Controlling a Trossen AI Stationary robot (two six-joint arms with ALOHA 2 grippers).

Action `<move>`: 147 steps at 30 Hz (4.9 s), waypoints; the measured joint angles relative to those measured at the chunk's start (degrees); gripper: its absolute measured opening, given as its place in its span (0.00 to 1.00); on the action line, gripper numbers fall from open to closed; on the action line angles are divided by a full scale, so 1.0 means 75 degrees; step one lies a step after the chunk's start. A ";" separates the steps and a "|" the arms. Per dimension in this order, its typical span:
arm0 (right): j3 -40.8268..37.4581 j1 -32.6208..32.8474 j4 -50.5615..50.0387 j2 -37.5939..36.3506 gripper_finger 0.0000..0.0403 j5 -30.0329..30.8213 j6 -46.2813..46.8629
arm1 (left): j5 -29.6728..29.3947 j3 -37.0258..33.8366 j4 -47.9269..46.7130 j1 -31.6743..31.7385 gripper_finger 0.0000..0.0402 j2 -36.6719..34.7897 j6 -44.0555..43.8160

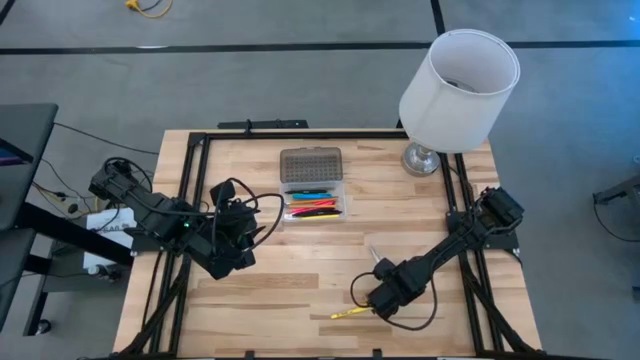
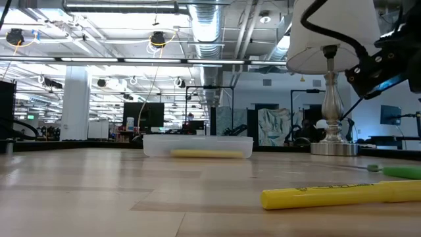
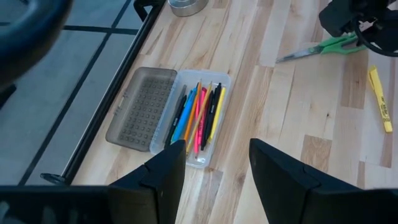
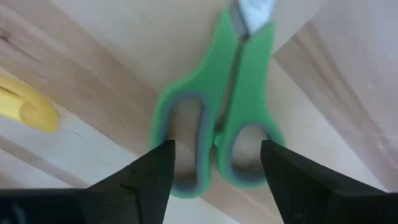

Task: Pick & place school supplies into a supply box
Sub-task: Put the scissors into the supply box

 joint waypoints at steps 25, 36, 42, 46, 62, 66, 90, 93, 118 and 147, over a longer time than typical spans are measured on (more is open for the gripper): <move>-0.0004 -0.0052 0.0197 0.0061 0.34 0.0047 -0.0080 | 0.0000 0.0000 -0.0002 0.0000 0.43 0.0000 0.0020; -0.0004 -0.0301 0.0293 0.0061 0.30 0.0023 -0.0522 | -0.0023 0.0000 -0.0002 0.0000 0.43 0.0000 0.0020; -0.0007 -0.0359 0.0352 0.0061 0.30 -0.0135 -0.0584 | -0.0024 0.0000 0.0001 0.0000 0.43 0.0000 0.0010; -0.0007 -0.0364 0.0370 0.0061 0.30 -0.0166 -0.0588 | -0.0026 0.0000 0.0001 0.0000 0.43 0.0000 0.0003; 0.0028 -0.0265 0.0393 0.0514 0.29 -0.0301 -0.0550 | 0.0023 0.0000 0.0008 0.0000 0.43 -0.0003 -0.0073; 0.0011 -0.0261 0.0353 0.0481 0.29 -0.0229 -0.0568 | 0.0017 0.0000 0.0007 0.0001 0.43 -0.0003 -0.0067; -0.0007 -0.0300 0.0422 0.0478 0.21 -0.0218 -0.0573 | -0.0026 0.0000 0.0007 0.0001 0.43 -0.0003 -0.0061; -0.0007 -0.0300 0.0428 0.0478 0.21 -0.0215 -0.0573 | -0.0026 0.0000 0.0007 0.0000 0.43 -0.0003 -0.0061; 0.0257 -0.0277 0.0105 0.0525 0.20 0.0054 -0.0636 | -0.0029 0.0000 0.0001 0.0000 0.43 -0.0003 -0.0058; 0.0288 -0.0291 -0.0132 0.0227 0.19 0.0319 -0.0780 | -0.0221 0.0000 -0.0008 0.0003 0.43 -0.0003 0.0149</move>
